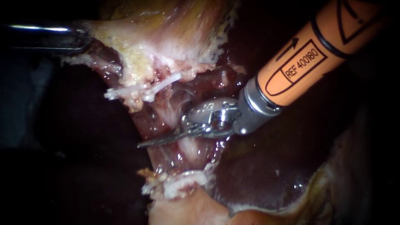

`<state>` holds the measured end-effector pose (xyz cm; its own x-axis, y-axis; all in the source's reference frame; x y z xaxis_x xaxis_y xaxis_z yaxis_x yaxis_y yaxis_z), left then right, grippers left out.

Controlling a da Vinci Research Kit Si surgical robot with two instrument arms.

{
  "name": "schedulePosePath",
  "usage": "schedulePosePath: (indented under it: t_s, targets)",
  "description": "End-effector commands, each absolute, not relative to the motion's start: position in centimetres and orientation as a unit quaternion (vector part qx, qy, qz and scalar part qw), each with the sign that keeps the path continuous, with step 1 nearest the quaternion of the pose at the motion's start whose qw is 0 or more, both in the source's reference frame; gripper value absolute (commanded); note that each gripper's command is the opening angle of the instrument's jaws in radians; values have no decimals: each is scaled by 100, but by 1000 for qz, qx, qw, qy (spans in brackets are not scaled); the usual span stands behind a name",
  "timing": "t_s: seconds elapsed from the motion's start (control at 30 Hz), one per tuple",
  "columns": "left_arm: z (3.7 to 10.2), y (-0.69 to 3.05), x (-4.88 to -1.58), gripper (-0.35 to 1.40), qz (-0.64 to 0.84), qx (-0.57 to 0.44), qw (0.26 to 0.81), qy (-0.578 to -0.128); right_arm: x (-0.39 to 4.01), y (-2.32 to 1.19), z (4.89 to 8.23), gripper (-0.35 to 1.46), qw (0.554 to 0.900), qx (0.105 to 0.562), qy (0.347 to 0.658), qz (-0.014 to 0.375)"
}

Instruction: Go back from the cut right tube

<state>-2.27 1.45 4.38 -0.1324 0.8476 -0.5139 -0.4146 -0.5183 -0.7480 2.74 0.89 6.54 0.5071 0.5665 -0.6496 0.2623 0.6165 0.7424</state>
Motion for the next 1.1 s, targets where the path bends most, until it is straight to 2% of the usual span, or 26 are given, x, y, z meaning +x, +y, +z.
schedulePosePath:
  t_s: [0.03, 0.17, 0.2, 0.27, 0.3, 0.37, 0.5, 0.63, 0.73, 0.8, 0.93, 1.03, 1.1]
  targets:
    - [437, 145, -227, -35, 720, -492, 438, -220, 274, 89, 654, -35, 755, 427, 487, 100]
    - [437, 145, -227, -35, 720, -492, 438, -220, 272, 87, 653, -35, 749, 429, 496, 97]
    - [437, 145, -227, -35, 720, -492, 438, -220, 272, 87, 652, 2, 749, 424, 499, 102]
    - [437, 145, -227, -35, 720, -492, 438, -220, 273, 86, 651, 88, 747, 419, 504, 111]
    - [438, 145, -227, -35, 720, -492, 438, -220, 273, 85, 650, 104, 744, 419, 509, 112]
    - [438, 145, -227, -35, 720, -492, 438, -220, 273, 85, 650, 121, 738, 420, 515, 114]
    - [438, 145, -226, -35, 720, -492, 438, -220, 274, 86, 650, 141, 738, 408, 523, 126]
    - [438, 144, -226, -35, 720, -492, 438, -220, 272, 91, 648, 145, 742, 392, 528, 132]
    - [438, 144, -226, -35, 720, -492, 438, -221, 263, 98, 639, 145, 755, 346, 539, 140]
    - [438, 144, -225, -35, 720, -492, 438, -221, 255, 102, 631, 145, 771, 317, 535, 138]
    - [438, 145, -224, -35, 720, -492, 437, -221, 229, 106, 615, 145, 833, 253, 481, 105]
    - [439, 145, -224, -35, 720, -492, 437, -221, 207, 105, 607, 145, 856, 224, 456, 97]
    - [439, 145, -224, -35, 720, -492, 437, -221, 195, 105, 602, 145, 862, 211, 451, 93]
